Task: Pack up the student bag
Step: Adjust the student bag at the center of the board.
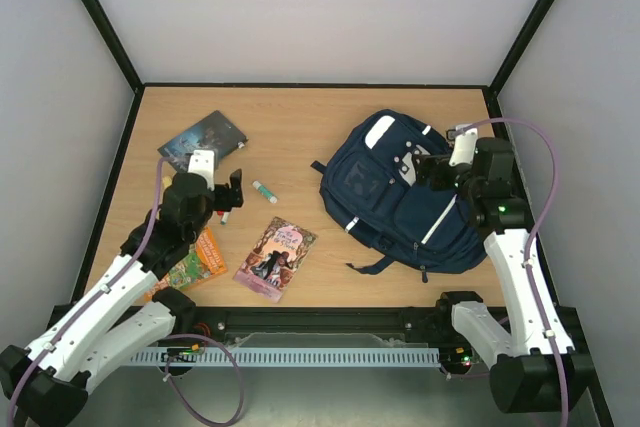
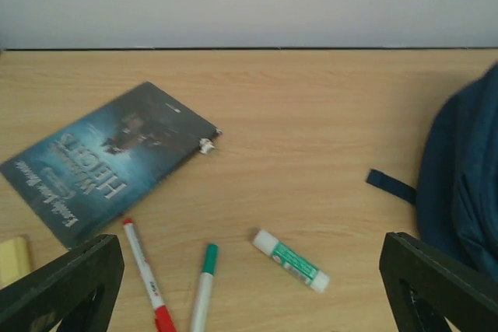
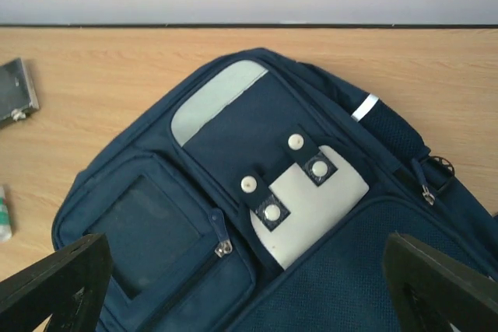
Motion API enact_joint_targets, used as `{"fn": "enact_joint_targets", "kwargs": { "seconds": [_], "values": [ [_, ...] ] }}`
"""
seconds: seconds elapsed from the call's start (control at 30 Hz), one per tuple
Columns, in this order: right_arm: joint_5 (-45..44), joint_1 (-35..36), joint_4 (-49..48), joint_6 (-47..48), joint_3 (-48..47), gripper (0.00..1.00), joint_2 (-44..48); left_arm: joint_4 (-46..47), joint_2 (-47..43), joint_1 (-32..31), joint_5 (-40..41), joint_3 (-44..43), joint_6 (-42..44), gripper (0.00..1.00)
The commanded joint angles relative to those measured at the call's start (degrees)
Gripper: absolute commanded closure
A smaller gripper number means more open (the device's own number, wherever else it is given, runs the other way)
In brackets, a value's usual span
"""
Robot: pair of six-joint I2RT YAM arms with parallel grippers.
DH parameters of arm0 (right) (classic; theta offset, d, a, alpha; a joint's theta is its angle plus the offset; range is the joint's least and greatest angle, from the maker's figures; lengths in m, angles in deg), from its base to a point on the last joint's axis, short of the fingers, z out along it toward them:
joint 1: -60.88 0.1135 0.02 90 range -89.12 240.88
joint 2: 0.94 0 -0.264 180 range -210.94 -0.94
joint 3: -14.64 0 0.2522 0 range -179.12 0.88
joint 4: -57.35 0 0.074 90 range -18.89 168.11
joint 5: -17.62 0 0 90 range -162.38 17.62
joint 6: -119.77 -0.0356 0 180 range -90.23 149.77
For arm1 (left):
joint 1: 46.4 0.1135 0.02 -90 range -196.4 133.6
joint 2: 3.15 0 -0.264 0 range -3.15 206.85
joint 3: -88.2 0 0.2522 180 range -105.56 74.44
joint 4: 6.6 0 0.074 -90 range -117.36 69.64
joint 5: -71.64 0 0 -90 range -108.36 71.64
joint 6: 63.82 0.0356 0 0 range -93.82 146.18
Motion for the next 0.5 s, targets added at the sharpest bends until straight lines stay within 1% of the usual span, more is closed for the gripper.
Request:
{"fn": "enact_joint_targets", "kwargs": {
  "seconds": [0.0, 0.1, 0.2, 0.33, 0.47],
  "values": [
    [3.8, -0.8, 4.2, 3.8, 0.4, 0.04, 0.2, 1.7, 0.0, -0.1, -10.3, 1.3, -1.2, 0.09],
    [5.0, -1.1, 8.1, 8.9, -0.3, 0.02, -0.3, 1.7, 2.3, -0.6, -16.7, 1.0, -4.0, 0.14],
    [2.0, -1.4, 11.6, 12.2, -1.0, 0.01, -2.9, 2.8, 5.6, -3.5, -20.5, 0.3, -7.7, 0.17],
    [-0.9, -2.1, 13.7, 16.2, -0.1, 0.01, -7.2, 6.6, 12.2, -11.8, -19.1, -1.0, -12.1, 0.16],
    [-1.1, -2.7, 16.1, 19.0, -1.6, 0.01, -13.8, 8.1, 22.7, -20.1, -17.0, -5.3, -16.6, 0.16]
  ]
}}
